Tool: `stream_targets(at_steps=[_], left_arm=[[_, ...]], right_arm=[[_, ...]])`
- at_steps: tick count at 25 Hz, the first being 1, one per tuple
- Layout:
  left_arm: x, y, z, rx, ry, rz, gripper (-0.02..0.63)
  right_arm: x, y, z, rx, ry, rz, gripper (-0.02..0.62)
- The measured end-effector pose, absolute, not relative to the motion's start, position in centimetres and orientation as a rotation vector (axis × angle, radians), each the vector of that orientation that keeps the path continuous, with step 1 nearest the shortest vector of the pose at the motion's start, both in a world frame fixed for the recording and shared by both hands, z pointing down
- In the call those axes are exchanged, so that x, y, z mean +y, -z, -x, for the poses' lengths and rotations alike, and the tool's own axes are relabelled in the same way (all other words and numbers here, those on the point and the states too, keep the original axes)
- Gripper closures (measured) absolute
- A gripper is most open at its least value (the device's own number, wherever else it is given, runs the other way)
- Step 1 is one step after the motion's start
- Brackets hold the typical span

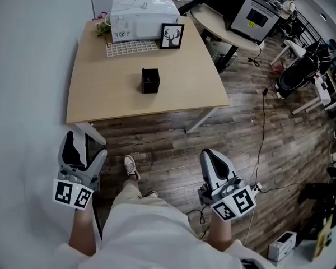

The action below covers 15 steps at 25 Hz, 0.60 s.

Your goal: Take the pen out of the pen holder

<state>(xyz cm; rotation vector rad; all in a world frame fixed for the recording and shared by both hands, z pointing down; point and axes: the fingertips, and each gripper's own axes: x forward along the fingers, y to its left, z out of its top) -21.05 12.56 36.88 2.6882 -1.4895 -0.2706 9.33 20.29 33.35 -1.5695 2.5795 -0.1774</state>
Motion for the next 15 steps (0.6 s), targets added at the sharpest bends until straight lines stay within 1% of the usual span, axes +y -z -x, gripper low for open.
stream_targets(at_steps=[3,7,15], left_arm=[[9.4,-38.1,20.1,-1.441,0.279,-2.673,0.089],[4.4,-37.4,18.8,-1.405,0.329,-2.7,0.089],[-8.6,-38.7,16.9,-1.236,0.361,-2.663,0.089]], right_arm=[[18.2,-33.7,-9.4,2.607,0.155,1.584,0.592],[13.6,-33.8,-10.1,2.622,0.15,1.674,0.592],[1.7,-30.8,-7.9,2.681,-0.004,1.762,0.592]])
